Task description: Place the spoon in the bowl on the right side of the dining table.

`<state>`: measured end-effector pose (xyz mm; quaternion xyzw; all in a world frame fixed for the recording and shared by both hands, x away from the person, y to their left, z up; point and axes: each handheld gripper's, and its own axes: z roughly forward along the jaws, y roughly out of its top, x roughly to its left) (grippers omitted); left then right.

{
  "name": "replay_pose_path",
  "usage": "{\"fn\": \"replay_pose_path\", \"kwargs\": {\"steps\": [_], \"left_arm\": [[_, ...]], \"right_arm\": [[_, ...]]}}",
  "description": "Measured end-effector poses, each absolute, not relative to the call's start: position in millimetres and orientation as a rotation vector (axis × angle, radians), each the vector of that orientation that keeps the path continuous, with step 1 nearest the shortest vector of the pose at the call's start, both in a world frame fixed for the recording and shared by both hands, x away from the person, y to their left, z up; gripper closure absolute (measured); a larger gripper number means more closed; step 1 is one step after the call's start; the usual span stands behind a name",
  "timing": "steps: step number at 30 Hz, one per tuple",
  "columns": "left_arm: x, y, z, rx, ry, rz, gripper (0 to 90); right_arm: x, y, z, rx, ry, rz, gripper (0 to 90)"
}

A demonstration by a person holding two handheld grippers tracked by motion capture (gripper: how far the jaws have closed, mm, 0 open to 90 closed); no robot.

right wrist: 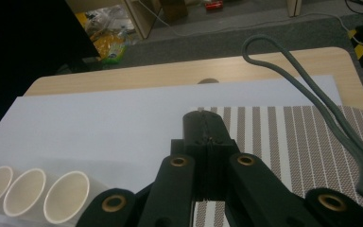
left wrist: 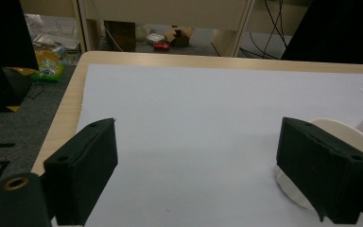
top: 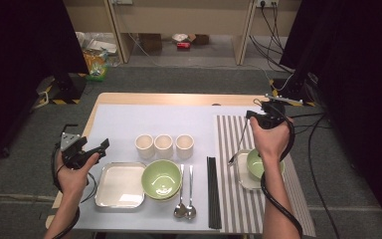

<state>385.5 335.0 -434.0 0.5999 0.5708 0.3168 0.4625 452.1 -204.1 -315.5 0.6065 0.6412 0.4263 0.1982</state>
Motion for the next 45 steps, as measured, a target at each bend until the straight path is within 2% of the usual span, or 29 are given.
{"fn": "replay_pose_path", "kwargs": {"steps": [45], "left_arm": [[385.9,334.6,-435.1,1.479,1.406,0.784,13.1]], "right_arm": [[448.9,-251.7,-294.5,1.69,1.589,1.194,90.0]]}}
